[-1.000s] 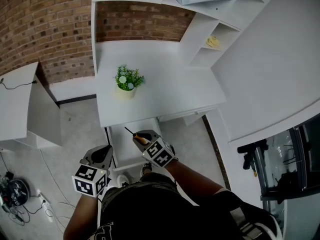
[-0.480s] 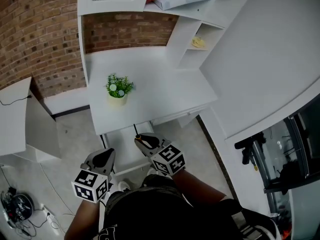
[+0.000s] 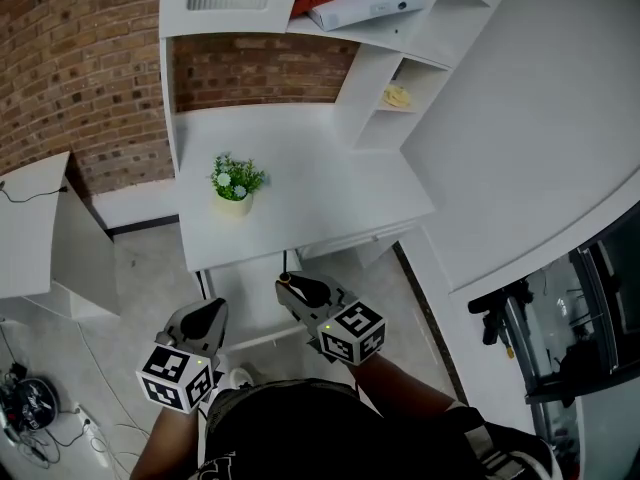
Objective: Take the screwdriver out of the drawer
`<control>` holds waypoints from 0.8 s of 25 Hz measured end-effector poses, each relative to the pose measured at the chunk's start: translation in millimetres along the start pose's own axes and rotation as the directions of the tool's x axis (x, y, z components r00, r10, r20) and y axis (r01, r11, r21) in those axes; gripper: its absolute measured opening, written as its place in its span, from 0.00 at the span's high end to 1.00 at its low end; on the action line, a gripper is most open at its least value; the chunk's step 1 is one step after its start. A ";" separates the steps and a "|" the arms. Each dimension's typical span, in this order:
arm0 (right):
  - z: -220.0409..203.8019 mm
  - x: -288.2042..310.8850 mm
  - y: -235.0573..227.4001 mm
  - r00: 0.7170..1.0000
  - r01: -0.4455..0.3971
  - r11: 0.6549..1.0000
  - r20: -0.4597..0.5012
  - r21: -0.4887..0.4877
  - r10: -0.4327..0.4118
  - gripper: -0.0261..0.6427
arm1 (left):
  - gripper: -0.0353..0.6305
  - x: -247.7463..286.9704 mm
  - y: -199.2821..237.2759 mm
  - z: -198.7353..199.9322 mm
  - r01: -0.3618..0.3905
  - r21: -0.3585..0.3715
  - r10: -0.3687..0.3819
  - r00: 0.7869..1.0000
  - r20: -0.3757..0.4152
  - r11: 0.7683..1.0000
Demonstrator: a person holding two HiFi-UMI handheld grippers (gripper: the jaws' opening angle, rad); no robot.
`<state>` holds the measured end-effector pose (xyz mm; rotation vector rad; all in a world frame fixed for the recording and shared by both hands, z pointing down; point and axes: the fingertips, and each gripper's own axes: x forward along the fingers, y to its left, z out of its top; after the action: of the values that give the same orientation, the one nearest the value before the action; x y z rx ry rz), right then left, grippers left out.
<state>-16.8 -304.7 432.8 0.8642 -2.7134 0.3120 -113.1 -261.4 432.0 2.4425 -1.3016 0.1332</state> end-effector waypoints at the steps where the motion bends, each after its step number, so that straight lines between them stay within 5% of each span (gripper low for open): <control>1: 3.0 -5.4 0.2 1.000 -0.007 1.000 0.010 -0.002 0.007 0.85 | 0.92 -0.2 -4.3 2.3 -0.007 0.001 0.007 1.000 0.009 1.000; 20: 2.1 -94.1 -11.1 0.993 -0.082 0.996 0.084 -0.020 0.083 0.85 | 0.92 12.9 -86.7 0.7 -0.082 0.025 0.081 0.996 0.046 0.996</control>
<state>63.0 -264.2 401.7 0.7787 -2.8313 0.2758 -34.9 -227.9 410.7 2.4290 -1.4280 0.1187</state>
